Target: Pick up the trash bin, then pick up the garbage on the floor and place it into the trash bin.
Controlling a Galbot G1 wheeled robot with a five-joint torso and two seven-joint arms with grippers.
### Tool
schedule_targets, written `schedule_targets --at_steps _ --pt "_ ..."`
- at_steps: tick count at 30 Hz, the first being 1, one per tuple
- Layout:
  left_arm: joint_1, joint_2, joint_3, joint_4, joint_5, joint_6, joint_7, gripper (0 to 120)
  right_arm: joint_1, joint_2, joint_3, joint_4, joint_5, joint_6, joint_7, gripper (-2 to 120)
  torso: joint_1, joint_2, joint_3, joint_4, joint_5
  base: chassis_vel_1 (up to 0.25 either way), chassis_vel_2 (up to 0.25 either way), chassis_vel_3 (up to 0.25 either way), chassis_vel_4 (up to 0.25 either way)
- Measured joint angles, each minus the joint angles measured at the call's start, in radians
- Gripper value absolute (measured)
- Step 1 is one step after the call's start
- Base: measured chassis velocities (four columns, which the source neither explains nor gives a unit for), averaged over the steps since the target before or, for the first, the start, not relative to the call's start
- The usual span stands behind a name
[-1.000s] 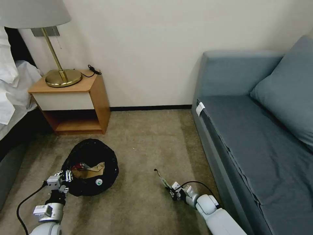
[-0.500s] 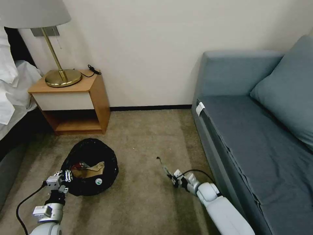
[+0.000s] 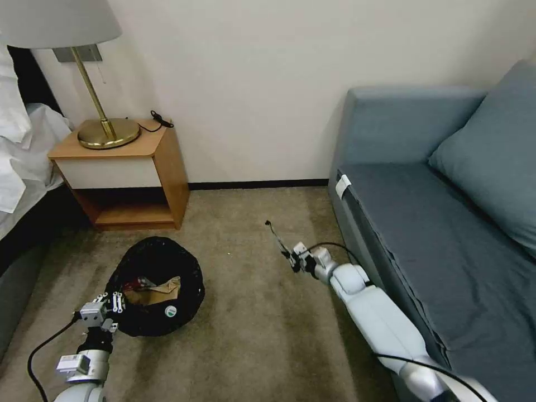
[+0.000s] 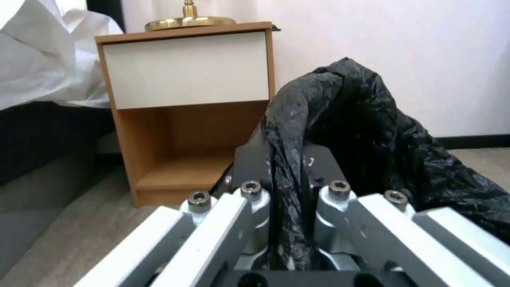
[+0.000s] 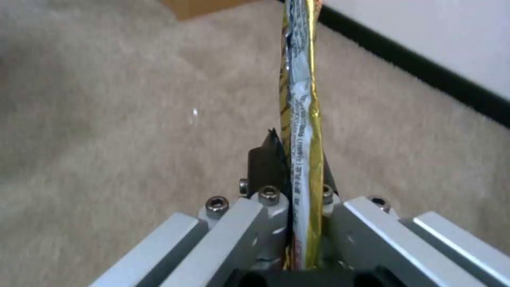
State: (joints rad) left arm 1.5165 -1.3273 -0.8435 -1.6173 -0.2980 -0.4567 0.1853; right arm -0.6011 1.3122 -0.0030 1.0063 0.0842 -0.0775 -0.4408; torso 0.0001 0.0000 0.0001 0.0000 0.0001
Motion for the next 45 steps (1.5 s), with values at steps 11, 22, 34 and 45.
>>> schedule_targets --at_steps 11,22,34,45 --pt "-0.002 -0.009 -0.002 -0.003 0.005 0.000 -0.002 5 0.128 0.042 -0.166 0.007 0.099 -0.018 0.051 0 0.000 0.000 0.000 0.0000 -0.0001 0.000 0.000 0.000 0.000" --pt "-0.030 -0.013 -0.005 0.005 0.011 0.024 -0.007 5 0.206 0.150 -0.350 0.080 0.308 0.042 0.123 0 0.000 0.000 0.000 0.0002 -0.0004 0.000 0.000 0.000 0.000" --pt "-0.055 0.003 -0.011 0.000 -0.003 0.051 -0.010 5 0.131 0.229 -0.447 0.125 0.348 0.132 0.158 0 0.000 0.000 0.000 0.0001 -0.0002 0.000 0.000 0.000 0.000" --pt "-0.057 -0.030 0.001 -0.004 0.019 0.056 -0.010 5 0.069 0.240 -0.484 0.133 0.303 0.147 0.154 0 0.000 0.000 0.000 0.0000 -0.0002 0.000 0.000 0.000 0.000"
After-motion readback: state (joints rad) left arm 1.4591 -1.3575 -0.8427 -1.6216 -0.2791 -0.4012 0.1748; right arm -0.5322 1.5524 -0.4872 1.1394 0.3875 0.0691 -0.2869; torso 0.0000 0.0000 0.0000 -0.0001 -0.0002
